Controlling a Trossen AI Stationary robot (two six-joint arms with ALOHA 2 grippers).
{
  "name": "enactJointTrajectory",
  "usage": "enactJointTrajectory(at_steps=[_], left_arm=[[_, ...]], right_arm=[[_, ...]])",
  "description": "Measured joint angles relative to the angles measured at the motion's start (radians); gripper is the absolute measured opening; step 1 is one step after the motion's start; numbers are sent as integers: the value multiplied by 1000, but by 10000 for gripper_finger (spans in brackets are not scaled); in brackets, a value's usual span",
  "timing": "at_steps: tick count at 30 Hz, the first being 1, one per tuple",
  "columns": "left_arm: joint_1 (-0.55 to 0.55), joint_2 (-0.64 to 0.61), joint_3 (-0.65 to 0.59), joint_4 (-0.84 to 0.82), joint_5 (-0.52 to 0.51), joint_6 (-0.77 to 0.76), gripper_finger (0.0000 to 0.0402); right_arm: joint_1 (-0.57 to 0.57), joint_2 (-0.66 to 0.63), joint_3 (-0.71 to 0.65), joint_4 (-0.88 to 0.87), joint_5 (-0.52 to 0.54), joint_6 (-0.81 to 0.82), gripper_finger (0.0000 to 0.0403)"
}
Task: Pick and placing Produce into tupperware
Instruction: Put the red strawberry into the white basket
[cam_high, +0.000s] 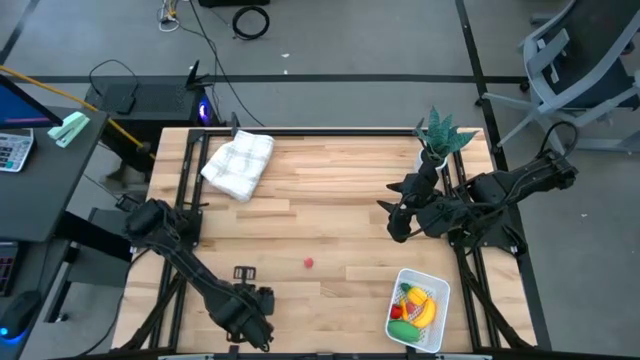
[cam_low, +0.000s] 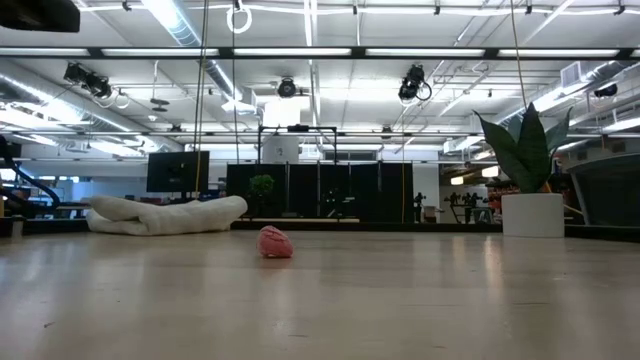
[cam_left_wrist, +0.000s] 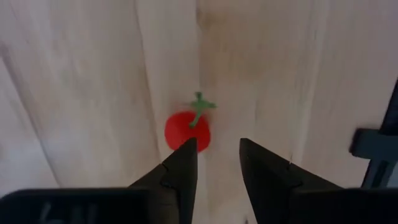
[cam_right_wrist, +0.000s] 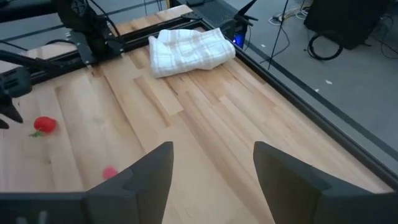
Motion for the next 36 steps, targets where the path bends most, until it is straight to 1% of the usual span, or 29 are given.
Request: enactJointTrajectory(at_steps=[7,12,14,19,29,36], left_arm=[[11,0,-43,14,-10,-4,117],[9,-1,-83,115,-10,1,116],[9,-1,-86,124,-14,6,114],[12,-1,-91,117,-64,4,112],[18,-2,-91,167,-78,-13,110],[16,-2,-143,202,-78,-89,109]], right_arm=[[0,0,0,0,-1,0,231],[0,0,0,0,-1,2,231],[0,0,0,0,-1,2,231],[0,0,0,1,-2,2,231],[0,0,0,1,-2,45,231],[0,0,0,1,-1,45,231]])
